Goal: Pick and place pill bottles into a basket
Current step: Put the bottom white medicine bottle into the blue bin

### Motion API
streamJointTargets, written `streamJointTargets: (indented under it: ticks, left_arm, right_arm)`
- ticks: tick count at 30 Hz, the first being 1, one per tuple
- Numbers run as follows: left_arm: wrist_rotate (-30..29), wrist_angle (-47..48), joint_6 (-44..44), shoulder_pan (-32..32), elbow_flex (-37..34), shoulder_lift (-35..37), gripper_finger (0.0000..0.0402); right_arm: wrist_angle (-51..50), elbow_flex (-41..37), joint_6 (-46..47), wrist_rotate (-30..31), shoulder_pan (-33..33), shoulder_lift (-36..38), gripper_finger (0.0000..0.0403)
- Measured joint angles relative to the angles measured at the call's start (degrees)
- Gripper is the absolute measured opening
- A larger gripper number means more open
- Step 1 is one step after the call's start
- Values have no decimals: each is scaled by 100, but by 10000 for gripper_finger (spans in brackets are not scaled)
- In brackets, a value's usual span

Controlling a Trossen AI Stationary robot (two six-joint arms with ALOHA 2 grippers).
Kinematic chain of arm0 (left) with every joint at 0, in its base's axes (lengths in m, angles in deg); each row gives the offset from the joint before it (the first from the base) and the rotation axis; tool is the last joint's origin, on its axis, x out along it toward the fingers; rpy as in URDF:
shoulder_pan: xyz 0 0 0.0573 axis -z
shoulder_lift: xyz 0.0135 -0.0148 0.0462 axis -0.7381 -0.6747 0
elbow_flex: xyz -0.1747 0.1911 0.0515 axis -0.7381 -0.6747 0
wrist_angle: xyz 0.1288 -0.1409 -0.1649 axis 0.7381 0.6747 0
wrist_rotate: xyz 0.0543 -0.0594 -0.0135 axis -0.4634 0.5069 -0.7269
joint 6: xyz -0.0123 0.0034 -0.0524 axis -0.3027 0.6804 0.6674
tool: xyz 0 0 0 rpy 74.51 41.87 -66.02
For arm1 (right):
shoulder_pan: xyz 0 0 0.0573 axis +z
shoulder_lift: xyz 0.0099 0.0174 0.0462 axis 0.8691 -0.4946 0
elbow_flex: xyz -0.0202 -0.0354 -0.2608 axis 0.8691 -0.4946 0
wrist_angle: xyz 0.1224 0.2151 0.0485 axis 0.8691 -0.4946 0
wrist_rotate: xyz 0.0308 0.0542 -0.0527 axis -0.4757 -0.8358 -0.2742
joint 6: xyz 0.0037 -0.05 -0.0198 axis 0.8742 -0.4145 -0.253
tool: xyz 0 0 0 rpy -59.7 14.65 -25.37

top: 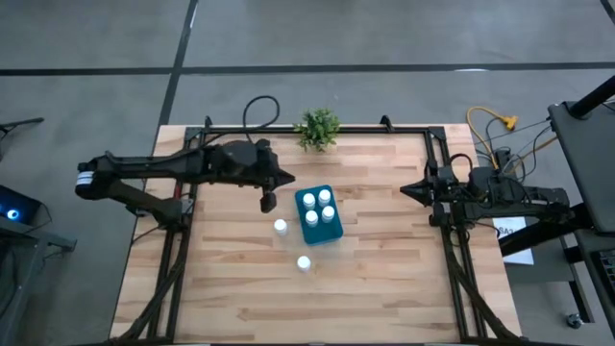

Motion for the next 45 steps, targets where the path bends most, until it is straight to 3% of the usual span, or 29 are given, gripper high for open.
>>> streamJointTargets:
  ticks: [16,25,37,45]
  left_arm:
    - [61,-2202,508,191,-2276,1691,0]
    - [66,-3365,620,199,-3458,2280,0]
    - [63,-4221,832,222,-4379,2402,0]
    - [59,-4560,898,227,-4619,2566,0]
  right_arm:
    - [758,0,111,-218,2,-680,8]
    - [1176,-2,117,-381,2,-1204,8]
    - [1569,-2,-51,-461,0,-1835,8]
    - [2963,-4,-133,-789,2,-2511,8]
